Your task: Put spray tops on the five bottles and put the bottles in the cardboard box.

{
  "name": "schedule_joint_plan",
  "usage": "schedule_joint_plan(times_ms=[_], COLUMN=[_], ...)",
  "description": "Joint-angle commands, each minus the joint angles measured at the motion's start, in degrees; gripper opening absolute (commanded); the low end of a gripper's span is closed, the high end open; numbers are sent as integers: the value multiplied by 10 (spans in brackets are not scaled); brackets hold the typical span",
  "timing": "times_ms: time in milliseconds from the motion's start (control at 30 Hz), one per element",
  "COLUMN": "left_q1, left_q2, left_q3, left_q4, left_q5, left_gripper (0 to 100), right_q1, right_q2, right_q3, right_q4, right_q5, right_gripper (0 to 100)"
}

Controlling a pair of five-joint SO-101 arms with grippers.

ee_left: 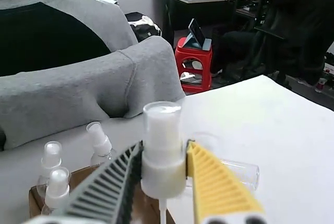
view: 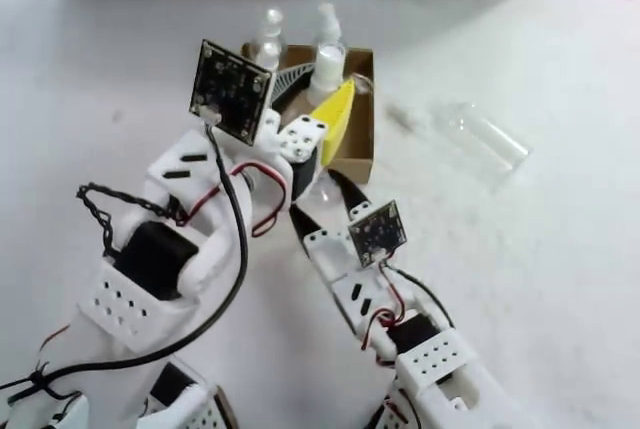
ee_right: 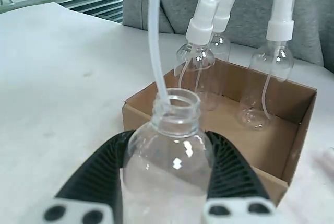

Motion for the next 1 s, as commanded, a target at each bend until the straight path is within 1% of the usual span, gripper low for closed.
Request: schedule_joint_plan(times_ms=[0,967], left_q1=[-6,-5], left_q2=[-16,-22], left_q3=[0,160], left_q4=[-27,-30], left_q5=[6,6], left_gripper=[23,23], right_q1=[3,6], right_q2=[1,0], right_q3=[-2,-2], right_q4=[1,1], right_q5=[6,7], right_gripper=[16,16])
